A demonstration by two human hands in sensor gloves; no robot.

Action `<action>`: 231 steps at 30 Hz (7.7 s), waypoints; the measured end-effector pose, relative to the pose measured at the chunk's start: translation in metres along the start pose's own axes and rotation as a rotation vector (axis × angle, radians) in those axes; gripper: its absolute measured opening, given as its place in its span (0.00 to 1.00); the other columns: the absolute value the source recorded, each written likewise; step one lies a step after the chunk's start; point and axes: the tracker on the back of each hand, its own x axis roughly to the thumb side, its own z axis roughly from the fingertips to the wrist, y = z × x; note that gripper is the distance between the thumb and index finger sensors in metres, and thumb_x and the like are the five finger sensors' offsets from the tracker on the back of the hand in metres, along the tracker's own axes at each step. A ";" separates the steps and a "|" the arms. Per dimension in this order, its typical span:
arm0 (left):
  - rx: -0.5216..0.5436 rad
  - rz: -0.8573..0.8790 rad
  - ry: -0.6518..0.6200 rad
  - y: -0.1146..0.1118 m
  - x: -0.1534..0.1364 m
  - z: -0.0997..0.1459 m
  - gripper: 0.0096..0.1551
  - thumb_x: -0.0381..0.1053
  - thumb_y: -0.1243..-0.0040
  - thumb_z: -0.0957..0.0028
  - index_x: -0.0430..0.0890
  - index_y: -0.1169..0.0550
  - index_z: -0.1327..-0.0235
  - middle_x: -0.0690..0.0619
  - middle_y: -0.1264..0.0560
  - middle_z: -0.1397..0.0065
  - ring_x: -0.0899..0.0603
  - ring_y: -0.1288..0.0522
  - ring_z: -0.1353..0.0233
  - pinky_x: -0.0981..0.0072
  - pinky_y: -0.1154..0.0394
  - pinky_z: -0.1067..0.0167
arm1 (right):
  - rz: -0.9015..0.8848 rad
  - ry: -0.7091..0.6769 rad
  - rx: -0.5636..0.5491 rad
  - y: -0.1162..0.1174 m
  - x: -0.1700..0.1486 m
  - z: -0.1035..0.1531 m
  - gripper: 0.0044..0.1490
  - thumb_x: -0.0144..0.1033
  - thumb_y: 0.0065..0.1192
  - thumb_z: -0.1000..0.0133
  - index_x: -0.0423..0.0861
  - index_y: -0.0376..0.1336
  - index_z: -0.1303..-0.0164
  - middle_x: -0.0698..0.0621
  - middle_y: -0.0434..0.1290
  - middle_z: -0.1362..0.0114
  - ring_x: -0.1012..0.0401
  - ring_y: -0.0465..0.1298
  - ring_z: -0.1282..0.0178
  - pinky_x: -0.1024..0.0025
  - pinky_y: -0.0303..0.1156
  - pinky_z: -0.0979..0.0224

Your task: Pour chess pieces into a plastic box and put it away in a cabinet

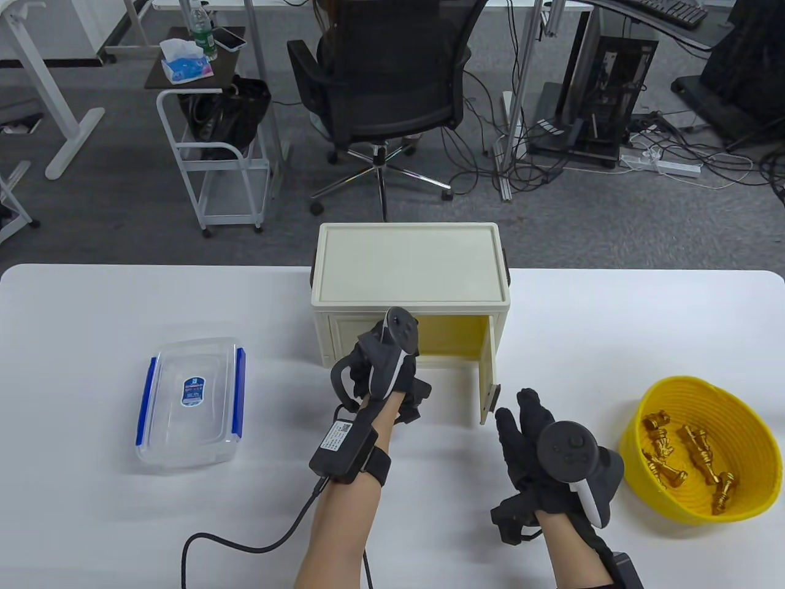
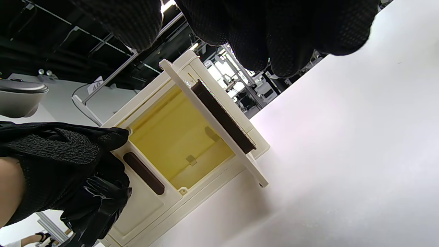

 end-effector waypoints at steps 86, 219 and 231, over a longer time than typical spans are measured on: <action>-0.298 0.455 0.035 0.021 -0.203 0.017 0.27 0.59 0.51 0.39 0.47 0.22 0.35 0.43 0.15 0.40 0.39 0.15 0.43 0.48 0.20 0.44 | -0.007 -0.009 0.042 0.005 0.002 -0.002 0.43 0.51 0.51 0.33 0.31 0.53 0.19 0.28 0.67 0.26 0.33 0.70 0.33 0.40 0.72 0.33; -1.127 0.321 -0.181 -0.037 -0.163 0.072 0.50 0.69 0.47 0.39 0.33 0.44 0.23 0.37 0.25 0.37 0.39 0.16 0.50 0.61 0.14 0.56 | 0.006 0.024 0.029 -0.006 -0.009 -0.004 0.43 0.51 0.51 0.33 0.32 0.54 0.19 0.28 0.66 0.26 0.33 0.70 0.32 0.40 0.71 0.33; -1.030 0.379 -0.133 -0.038 -0.158 0.086 0.51 0.69 0.50 0.38 0.32 0.47 0.24 0.37 0.26 0.38 0.40 0.16 0.51 0.63 0.14 0.57 | 0.089 0.101 0.096 -0.002 -0.006 -0.003 0.47 0.56 0.51 0.33 0.27 0.55 0.21 0.26 0.68 0.28 0.32 0.73 0.36 0.41 0.74 0.36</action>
